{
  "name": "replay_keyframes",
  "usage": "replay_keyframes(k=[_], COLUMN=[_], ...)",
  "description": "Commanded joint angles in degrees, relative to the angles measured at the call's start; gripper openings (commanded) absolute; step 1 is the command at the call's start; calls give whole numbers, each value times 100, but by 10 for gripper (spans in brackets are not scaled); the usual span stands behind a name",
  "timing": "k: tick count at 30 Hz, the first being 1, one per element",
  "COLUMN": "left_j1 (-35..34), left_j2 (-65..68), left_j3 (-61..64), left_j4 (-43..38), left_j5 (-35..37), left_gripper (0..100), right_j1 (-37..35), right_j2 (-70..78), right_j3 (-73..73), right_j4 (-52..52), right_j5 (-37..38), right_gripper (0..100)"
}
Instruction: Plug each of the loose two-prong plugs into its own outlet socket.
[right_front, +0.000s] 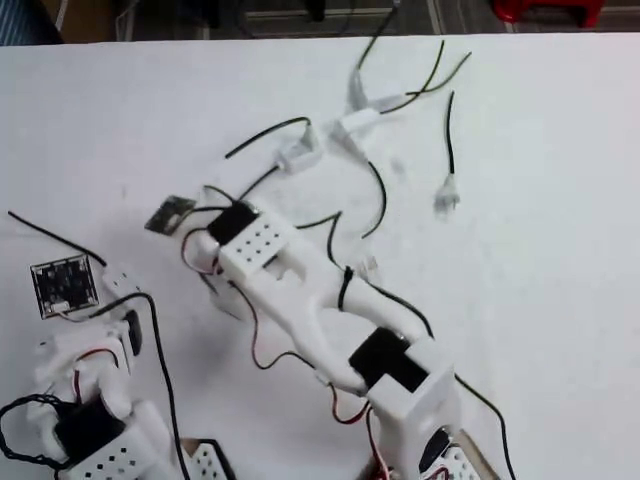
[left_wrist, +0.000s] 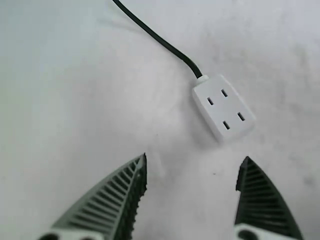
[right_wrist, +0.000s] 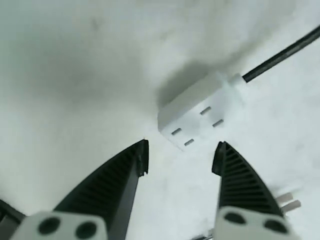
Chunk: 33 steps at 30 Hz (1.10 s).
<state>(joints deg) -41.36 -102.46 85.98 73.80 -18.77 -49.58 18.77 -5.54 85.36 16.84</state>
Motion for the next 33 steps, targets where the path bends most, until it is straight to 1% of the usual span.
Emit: replay_keyframes(k=[1, 4, 7, 9, 15, 17, 21, 24, 26, 30, 32, 33], left_j1=[-66, -66, -66, -57, -48, -40, -40, -40, -40, -40, -40, -40], left_j2=[-40, -40, -40, -40, -40, -40, -40, -40, -40, -40, -40, -40], left_j3=[-18, -18, -18, -18, -9, 44, 141, 141, 141, 141, 141, 141], left_j4=[-79, -79, -79, -79, -79, -88, -273, -273, -273, -273, -281, -281], left_j5=[9, 9, 9, 0, 0, 0, 0, 0, 0, 26, 35, 35], left_gripper=[290, 290, 290, 290, 290, 290, 290, 290, 290, 290, 290, 290], right_j1=[127, 673, 1446, 1833, 2765, 3231, 4418, 5156, 5437, 5754, 5851, 5859], right_j2=[-119, -119, -303, -523, -1385, -1552, -1569, -1578, -1578, -1569, -1569, -1569], right_j3=[-721, -1354, -1582, -1468, -554, -255, 264, 730, 1055, 1565, 1749, 1864], right_j4=[646, 1262, 1323, 1314, 1314, 1270, 699, 57, -321, -1200, -1877, -2211], right_j5=[334, 536, 721, 1002, 2251, 2585, 2945, 3429, 3842, 4343, 4352, 4176], right_gripper=[205, 205, 205, 205, 205, 205, 205, 205, 205, 205, 205, 205])
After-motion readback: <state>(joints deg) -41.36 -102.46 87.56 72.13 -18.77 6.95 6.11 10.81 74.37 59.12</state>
